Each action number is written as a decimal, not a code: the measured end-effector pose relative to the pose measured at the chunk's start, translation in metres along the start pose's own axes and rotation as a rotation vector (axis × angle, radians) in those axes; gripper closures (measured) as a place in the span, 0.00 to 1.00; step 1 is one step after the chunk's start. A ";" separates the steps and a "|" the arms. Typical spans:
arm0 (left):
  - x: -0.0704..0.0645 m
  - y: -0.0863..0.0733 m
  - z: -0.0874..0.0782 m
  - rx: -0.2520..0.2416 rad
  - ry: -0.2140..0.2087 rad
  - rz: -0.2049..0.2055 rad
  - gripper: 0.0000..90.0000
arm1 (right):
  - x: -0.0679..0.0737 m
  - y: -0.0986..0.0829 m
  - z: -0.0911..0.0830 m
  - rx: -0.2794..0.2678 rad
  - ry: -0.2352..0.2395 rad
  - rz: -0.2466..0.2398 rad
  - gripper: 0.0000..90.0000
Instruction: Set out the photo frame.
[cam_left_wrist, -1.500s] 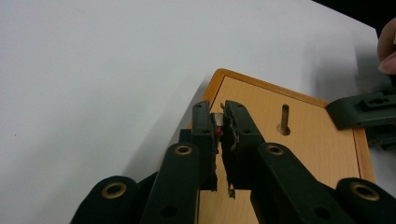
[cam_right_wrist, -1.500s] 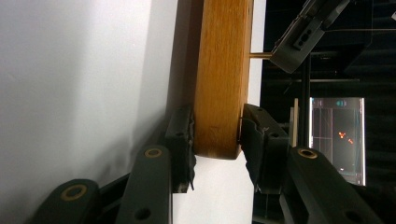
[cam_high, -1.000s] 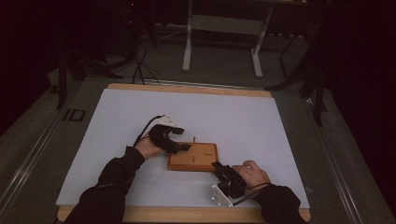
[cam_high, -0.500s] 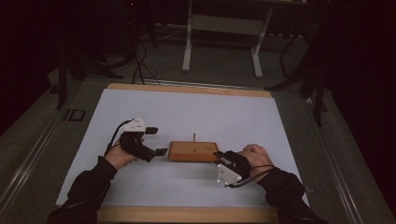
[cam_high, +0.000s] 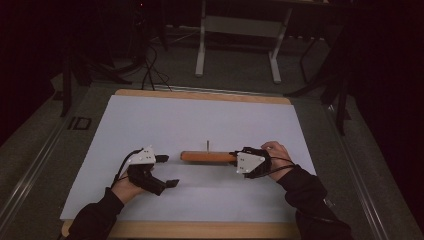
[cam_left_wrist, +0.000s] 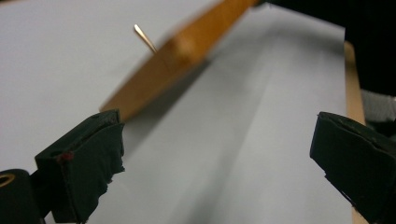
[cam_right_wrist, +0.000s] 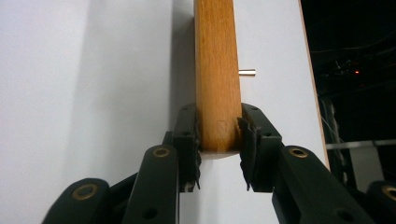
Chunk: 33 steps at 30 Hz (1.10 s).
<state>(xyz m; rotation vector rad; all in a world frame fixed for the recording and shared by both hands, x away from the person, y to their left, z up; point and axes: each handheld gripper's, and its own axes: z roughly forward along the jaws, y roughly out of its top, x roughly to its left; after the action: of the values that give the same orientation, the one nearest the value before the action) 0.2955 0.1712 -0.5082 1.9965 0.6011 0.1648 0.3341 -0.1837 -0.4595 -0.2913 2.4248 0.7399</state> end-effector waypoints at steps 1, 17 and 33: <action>0.000 -0.002 0.001 0.002 -0.001 -0.001 0.04 | -0.002 0.000 0.000 -0.004 0.006 0.007 0.78; 0.002 -0.010 0.001 -0.017 0.018 -0.013 0.04 | -0.049 -0.005 0.008 -0.013 0.163 0.212 0.77; 0.002 -0.013 0.005 -0.012 0.010 -0.016 0.03 | -0.096 -0.015 0.033 0.026 0.227 0.354 0.72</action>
<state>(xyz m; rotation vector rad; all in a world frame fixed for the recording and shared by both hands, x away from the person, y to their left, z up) 0.2945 0.1733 -0.5222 1.9799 0.6209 0.1688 0.4321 -0.1738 -0.4319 0.0737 2.7378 0.8649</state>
